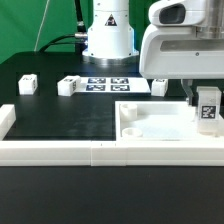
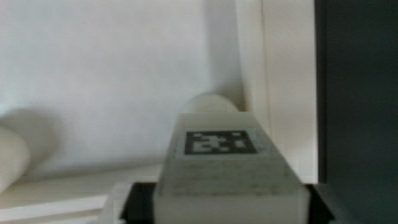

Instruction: Assemble one leg

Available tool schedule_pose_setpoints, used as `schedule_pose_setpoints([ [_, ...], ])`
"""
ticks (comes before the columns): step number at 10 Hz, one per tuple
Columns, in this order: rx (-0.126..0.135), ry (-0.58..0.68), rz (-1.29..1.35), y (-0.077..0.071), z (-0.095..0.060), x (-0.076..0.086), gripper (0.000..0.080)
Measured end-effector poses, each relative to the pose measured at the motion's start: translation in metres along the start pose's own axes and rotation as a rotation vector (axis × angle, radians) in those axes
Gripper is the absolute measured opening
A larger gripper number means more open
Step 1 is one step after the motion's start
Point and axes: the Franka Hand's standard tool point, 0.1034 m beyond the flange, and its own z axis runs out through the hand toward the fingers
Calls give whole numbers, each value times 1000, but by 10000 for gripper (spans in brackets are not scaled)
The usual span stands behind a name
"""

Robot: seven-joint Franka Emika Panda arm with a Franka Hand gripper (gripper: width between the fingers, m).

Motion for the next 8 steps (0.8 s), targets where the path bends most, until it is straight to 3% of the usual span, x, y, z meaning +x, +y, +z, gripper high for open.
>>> schedule_pose_setpoints([
  [2,9,-1,54,3,0,2,289],
  [3,25,-4,238,3,0,2,289],
  [8,25,-11,810,-3,1,0,290],
])
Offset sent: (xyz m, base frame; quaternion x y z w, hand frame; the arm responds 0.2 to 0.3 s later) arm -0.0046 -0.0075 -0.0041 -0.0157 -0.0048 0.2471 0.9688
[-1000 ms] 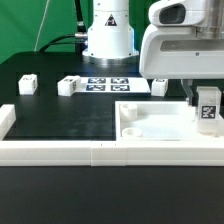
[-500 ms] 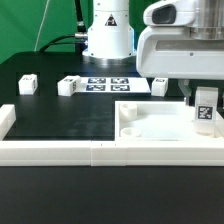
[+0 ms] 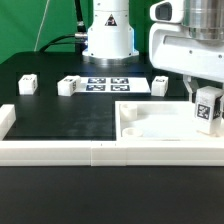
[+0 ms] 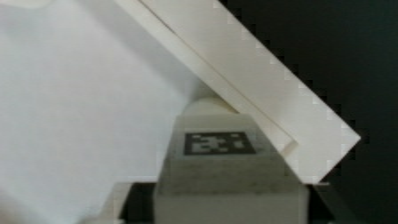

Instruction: Assemble one leg

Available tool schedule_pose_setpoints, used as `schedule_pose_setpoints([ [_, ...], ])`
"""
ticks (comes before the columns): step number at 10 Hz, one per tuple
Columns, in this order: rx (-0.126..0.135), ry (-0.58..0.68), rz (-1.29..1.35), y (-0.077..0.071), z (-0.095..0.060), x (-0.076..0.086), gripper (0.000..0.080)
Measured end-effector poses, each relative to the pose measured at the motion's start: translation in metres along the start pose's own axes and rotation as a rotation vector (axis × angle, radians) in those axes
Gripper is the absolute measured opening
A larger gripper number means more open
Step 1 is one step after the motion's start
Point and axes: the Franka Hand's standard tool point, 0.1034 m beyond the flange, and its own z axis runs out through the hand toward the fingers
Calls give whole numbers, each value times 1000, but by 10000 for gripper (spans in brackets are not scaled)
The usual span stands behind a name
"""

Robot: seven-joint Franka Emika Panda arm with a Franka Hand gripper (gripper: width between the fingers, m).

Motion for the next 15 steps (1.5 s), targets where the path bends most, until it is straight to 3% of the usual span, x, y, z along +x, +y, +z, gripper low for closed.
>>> schedule_pose_setpoints([
  [3,28,0,380,0,1,0,290],
  [6,30,-11,451,0,1,-1,290],
  [7,30,-11,445,0,2,-1,517],
  [8,23,-13,333,1,2,1,612],
  [12,24,-6,-74,0,1,2,649],
  [15,-8,15,-428,-3,-4,5,649],
])
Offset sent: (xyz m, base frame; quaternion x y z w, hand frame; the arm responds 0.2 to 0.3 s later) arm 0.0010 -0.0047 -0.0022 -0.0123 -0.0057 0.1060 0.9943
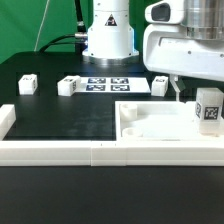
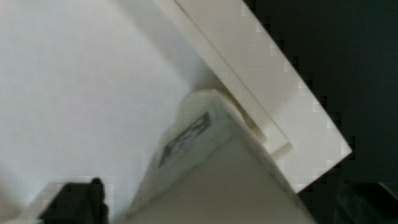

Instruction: Assemble one leg

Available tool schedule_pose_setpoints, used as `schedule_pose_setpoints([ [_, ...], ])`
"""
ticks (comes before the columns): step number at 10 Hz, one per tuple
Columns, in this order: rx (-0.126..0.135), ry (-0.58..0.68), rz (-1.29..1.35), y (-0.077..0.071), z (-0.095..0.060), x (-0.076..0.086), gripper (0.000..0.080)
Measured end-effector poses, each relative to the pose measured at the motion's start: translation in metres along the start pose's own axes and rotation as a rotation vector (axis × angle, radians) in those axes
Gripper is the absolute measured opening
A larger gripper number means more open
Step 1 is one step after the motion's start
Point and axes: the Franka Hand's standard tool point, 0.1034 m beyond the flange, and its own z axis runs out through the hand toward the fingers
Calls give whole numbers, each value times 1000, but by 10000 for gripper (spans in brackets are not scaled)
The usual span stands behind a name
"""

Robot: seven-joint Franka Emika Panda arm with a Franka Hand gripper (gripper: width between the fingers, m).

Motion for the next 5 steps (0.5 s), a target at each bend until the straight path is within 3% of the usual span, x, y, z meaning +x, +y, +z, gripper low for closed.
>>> schedule_pose_setpoints([
  [2,-32,24,-217,-2,-1,-1,649],
  [5,-35,23,-436,3,1,2,649],
])
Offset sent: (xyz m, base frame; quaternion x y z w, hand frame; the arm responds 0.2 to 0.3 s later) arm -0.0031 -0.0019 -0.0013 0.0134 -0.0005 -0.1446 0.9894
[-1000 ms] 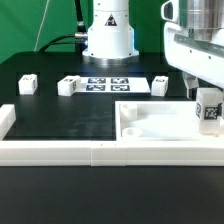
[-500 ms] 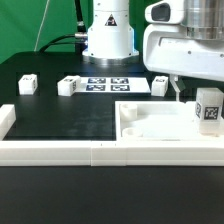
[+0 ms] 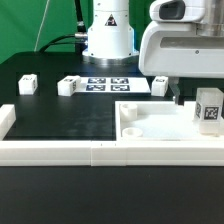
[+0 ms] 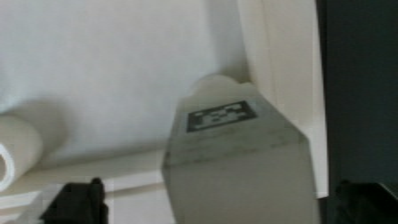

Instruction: Assemble one leg

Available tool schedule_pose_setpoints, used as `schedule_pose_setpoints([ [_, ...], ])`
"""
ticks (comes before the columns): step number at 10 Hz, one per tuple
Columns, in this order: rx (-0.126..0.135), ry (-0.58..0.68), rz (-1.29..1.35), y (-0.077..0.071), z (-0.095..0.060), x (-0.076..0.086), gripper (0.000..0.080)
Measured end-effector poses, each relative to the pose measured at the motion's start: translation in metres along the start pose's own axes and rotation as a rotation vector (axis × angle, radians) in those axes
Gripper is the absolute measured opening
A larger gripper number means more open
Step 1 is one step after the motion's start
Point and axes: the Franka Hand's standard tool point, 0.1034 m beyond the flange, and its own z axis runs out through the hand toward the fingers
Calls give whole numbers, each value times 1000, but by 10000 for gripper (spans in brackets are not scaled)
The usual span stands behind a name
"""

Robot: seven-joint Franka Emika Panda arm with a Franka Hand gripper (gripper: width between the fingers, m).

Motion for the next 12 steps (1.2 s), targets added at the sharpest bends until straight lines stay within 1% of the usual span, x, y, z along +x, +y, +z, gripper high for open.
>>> schedule_pose_setpoints([
  [1,0,0,-29,0,0,0,649],
  [2,0,0,-24,0,0,0,530],
  [3,0,0,-24,0,0,0,396],
  [4,0,0,-24,0,0,0,396],
  [5,0,0,-22,0,0,0,290],
  [7,2,0,30,0,0,0,291],
  [8,2,-1,116,0,0,0,291],
  [9,15,0,237,1,2,0,291],
  [12,26,-5,555,-1,2,-1,291],
])
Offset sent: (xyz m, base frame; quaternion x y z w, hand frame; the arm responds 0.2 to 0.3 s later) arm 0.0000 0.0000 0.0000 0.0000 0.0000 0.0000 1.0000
